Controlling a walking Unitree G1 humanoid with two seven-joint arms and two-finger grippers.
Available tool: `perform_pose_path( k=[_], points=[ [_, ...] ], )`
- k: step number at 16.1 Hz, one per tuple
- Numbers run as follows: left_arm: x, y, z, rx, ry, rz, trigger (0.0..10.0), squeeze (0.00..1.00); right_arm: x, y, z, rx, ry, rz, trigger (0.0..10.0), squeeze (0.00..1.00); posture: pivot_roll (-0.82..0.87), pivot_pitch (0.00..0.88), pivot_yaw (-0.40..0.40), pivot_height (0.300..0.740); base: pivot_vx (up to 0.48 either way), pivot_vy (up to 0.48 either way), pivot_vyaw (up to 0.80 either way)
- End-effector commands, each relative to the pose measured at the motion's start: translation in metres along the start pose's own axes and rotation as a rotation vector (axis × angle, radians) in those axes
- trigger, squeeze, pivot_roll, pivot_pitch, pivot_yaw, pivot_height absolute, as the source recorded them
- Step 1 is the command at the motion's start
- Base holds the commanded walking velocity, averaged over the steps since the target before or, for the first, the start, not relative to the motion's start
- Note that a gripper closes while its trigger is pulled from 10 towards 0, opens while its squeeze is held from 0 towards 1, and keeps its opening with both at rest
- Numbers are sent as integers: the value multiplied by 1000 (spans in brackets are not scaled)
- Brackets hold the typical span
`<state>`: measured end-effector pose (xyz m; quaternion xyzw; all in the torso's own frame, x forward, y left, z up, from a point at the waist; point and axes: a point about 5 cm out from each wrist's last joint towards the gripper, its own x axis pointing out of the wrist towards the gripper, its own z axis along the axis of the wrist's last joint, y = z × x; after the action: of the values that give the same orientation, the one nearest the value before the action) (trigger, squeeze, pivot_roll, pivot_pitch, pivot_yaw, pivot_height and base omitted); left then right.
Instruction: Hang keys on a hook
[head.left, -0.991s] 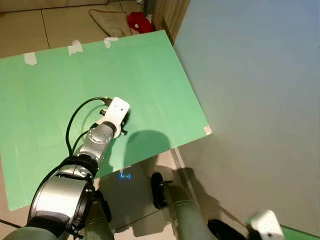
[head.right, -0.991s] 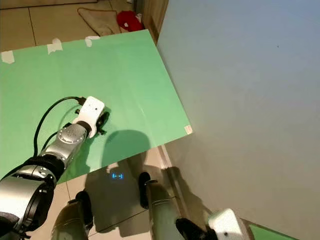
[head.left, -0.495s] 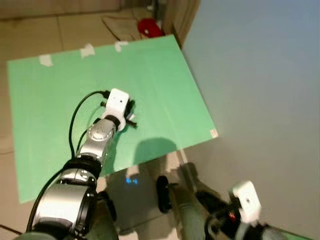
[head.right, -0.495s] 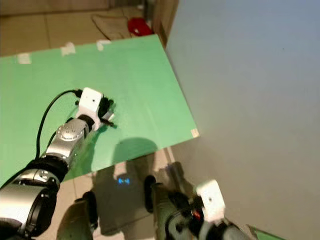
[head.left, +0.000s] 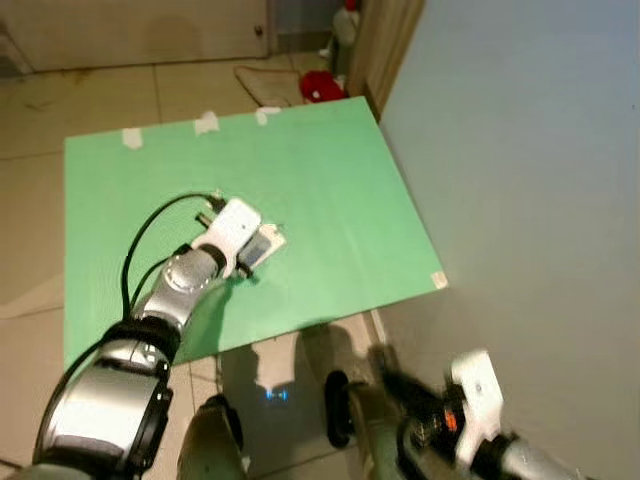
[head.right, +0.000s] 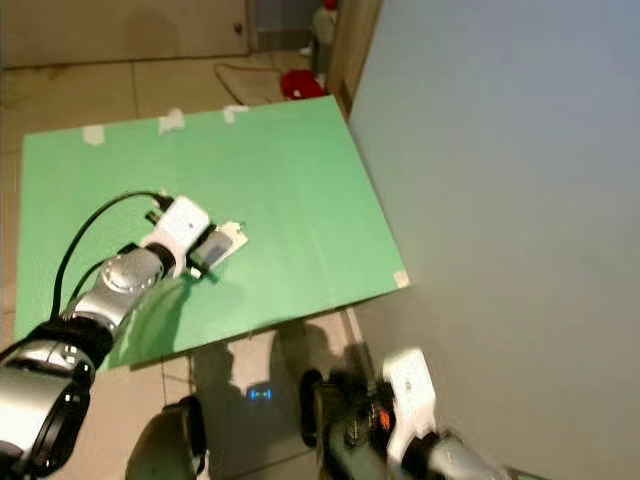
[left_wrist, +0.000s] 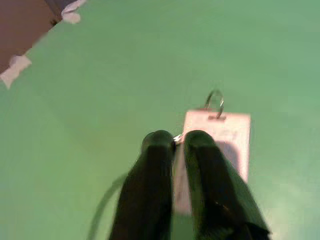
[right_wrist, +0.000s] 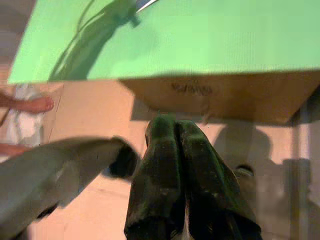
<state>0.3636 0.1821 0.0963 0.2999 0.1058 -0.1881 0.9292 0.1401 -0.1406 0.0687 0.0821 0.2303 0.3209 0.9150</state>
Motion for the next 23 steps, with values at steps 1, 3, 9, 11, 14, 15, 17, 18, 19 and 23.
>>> perform_pose_path(
  k=[1, 3, 9, 11, 14, 15, 17, 18, 19, 23],
  points=[
    [1, -5, -4, 31, 37, -18, 10000, 1000, -5, 11, 3, -11, 1, 59, 10000, 0, -318, 261, -93, 722, 0, 0, 0],
    [0, -1, -8, 20, 60, -1, 10000, 1000, -7, 25, 10, -5, -16, 115, 10000, 0, -356, 278, -103, 722, 0, 0, 0],
    [3, -4, -3, 36, 39, 4, 10000, 1000, -8, 31, 17, -5, -23, 105, 10000, 0, -399, 355, -148, 722, 0, 0, 0],
    [4, -6, -2, 14, 35, -9, 10000, 1000, -15, 35, 13, 2, -7, 91, 10000, 0, -414, 374, -155, 722, 0, 0, 0],
    [5, -7, -1, 20, 46, -23, 10000, 0, -25, 44, 7, 25, 11, 71, 10000, 0, -428, 395, -156, 722, 0, 0, 0],
    [5, -7, -1, 33, 49, -27, 10000, 0, -28, 47, 4, 37, 21, 60, 10000, 0, -433, 402, -155, 722, 0, 0, 0],
    [6, -7, 0, 61, 55, -26, 10000, 0, -36, 52, -1, 57, 39, 36, 10000, 0, -448, 418, -155, 722, 0, 0, 0],
    [6, -7, 0, 64, 59, -25, 10000, 0, -41, 55, -3, 67, 47, 23, 10000, 0, -455, 428, -156, 722, 0, 0, 0],
    [5, -7, -2, 65, 64, -25, 10000, 0, -44, 57, -5, 77, 55, 11, 10000, 0, -460, 436, -158, 722, 0, 0, 0],
    [5, -13, -4, 77, 73, -41, 10000, 0, -57, 64, -7, 99, 74, -25, 10000, 0, -490, 472, -165, 722, 0, 0, 0]
  ],
)
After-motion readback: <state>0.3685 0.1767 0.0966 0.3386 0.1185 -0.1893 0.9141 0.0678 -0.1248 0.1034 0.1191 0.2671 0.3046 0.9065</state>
